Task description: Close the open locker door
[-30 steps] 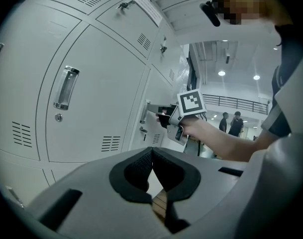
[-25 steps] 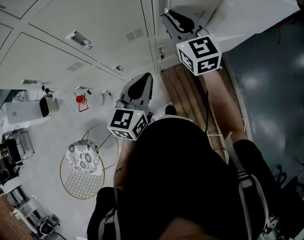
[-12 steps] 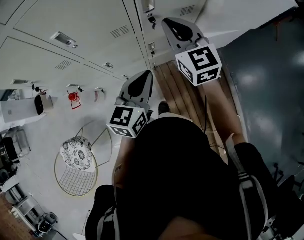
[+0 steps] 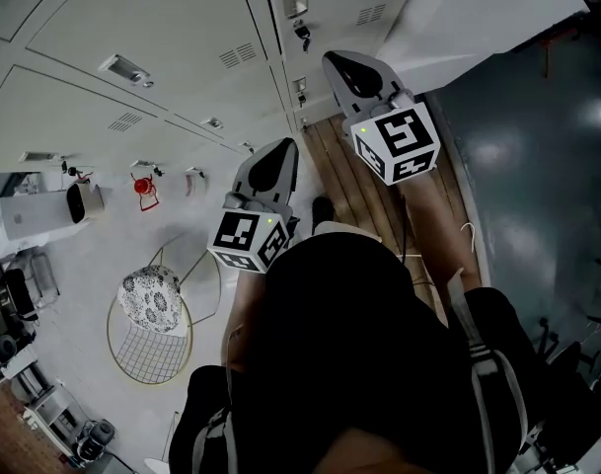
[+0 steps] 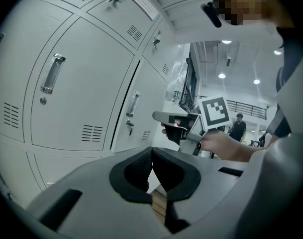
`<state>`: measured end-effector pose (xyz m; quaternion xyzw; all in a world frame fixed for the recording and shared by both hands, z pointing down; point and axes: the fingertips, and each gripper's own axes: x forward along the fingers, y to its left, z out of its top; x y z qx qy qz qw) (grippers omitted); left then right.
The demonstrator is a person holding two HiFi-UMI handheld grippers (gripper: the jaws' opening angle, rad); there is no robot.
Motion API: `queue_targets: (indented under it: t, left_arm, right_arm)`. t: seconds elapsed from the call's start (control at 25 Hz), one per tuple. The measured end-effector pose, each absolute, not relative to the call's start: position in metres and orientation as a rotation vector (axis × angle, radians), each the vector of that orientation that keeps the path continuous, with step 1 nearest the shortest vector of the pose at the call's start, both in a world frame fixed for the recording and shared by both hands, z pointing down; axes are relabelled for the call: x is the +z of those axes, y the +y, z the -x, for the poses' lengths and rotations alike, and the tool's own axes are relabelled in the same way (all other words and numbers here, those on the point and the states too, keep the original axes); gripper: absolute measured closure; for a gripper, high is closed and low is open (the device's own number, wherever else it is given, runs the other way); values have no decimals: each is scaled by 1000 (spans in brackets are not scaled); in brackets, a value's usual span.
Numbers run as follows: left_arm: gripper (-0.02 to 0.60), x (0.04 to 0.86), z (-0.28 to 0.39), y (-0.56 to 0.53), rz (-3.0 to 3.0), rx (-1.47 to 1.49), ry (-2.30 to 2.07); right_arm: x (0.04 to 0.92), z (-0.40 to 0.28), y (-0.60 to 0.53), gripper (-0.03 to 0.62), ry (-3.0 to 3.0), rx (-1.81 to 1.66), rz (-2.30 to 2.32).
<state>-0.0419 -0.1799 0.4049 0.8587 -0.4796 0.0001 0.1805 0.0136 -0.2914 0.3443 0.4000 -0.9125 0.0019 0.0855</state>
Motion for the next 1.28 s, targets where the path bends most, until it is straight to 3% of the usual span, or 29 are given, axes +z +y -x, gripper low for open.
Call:
queue_targets:
  t: [1.28]
  left_arm:
    - [563, 393, 145, -30, -2626, 57, -1092]
  right_arm:
    - [371, 68, -63, 591, -2601, 179, -1475]
